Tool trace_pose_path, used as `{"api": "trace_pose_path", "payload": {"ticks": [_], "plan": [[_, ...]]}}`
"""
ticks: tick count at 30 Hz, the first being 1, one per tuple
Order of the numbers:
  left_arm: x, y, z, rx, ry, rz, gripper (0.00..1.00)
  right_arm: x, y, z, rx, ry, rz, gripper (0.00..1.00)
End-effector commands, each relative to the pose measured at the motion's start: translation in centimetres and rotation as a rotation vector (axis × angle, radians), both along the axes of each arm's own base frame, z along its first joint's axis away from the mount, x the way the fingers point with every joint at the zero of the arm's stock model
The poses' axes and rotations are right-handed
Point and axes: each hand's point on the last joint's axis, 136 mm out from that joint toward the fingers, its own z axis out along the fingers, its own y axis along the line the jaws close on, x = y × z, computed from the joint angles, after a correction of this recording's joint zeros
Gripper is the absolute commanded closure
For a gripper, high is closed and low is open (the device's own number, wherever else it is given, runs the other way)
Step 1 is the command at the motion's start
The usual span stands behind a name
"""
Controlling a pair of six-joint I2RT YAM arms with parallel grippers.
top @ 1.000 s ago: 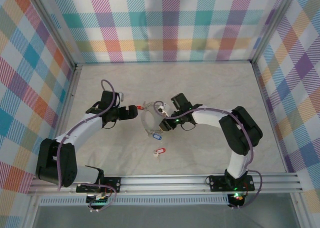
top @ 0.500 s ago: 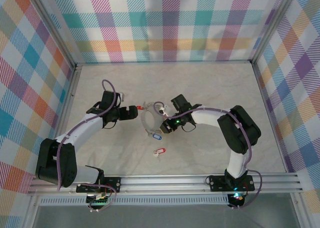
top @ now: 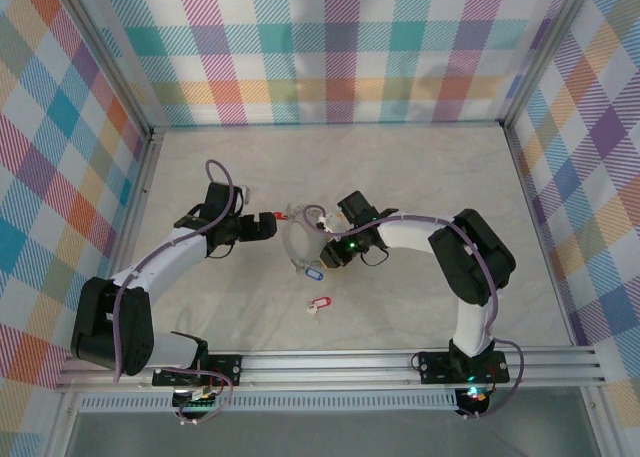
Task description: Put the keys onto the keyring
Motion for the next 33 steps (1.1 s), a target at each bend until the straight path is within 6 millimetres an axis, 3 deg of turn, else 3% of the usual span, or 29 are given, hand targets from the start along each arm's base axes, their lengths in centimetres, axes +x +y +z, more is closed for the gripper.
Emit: {"api": "trace_pose_path", "payload": {"ticks": [1, 8, 15, 21, 33], "plan": [[-0.4, -0.6, 0.0, 0.018, 0.013, -0.036, 0.00, 0.4, 0.5, 0.8, 0.014, 0.014, -0.031, 0.71], [-0.5, -0.8, -0.1, 0.031, 0.014, -0.051, 0.00, 0.7, -0.1, 0.0, -0.014, 0.038, -0.075, 0.76], [-0.8, -2.8, -0.1, -0.018, 0.010, -0.121, 0.00, 0.5, -0.2, 0.2, 0.057, 0.238, -0.171, 0.84], [-1.2, -3.1, -0.2, 0.013, 0.009, -0.145, 0.00, 0.3, 0.1, 1.0, 0.095, 0.246, -0.171, 0.83], [-1.4, -3.4, -0.4, 0.045, 0.010, -0.158, 0.00, 0.2, -1.8, -0.4, 0.009, 0.250, -0.244, 0.80]]}}
